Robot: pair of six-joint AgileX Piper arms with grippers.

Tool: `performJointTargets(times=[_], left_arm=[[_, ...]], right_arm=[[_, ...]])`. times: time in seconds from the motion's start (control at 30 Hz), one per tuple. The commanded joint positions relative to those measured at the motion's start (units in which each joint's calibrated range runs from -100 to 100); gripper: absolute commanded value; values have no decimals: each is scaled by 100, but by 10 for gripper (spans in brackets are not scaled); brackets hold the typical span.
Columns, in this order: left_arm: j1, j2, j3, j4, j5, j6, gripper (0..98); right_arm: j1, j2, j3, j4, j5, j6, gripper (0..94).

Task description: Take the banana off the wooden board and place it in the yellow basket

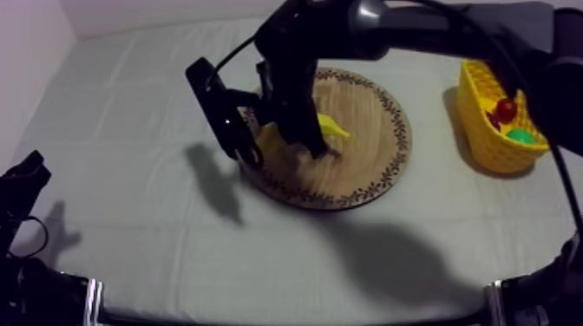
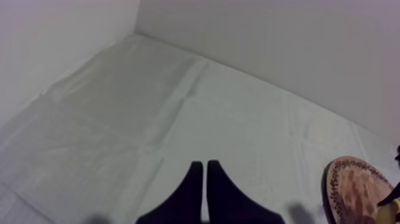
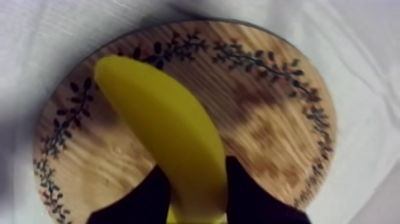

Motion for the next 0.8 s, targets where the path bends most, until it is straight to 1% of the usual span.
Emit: performJointTargets(times=[0.0,0.27,0.47,0.63,0.77], left_arm=[[1,0,3,-2,0,-2,1],[1,0,3,-2,0,-1,1],[1,0,3,-2,0,1,1],[1,0,3,-2,0,2,1],[1,0,3,-2,0,2,1]], right_arm=[[2,-381,21,0,61,18,147],[29,-1686,264,-46,487,161,151],[-37,-2545,630,-89,834,220,153],[-163,-3047,1032,-61,1021,151,156],[-223,-3239,1272,-14,1117,-38,154]])
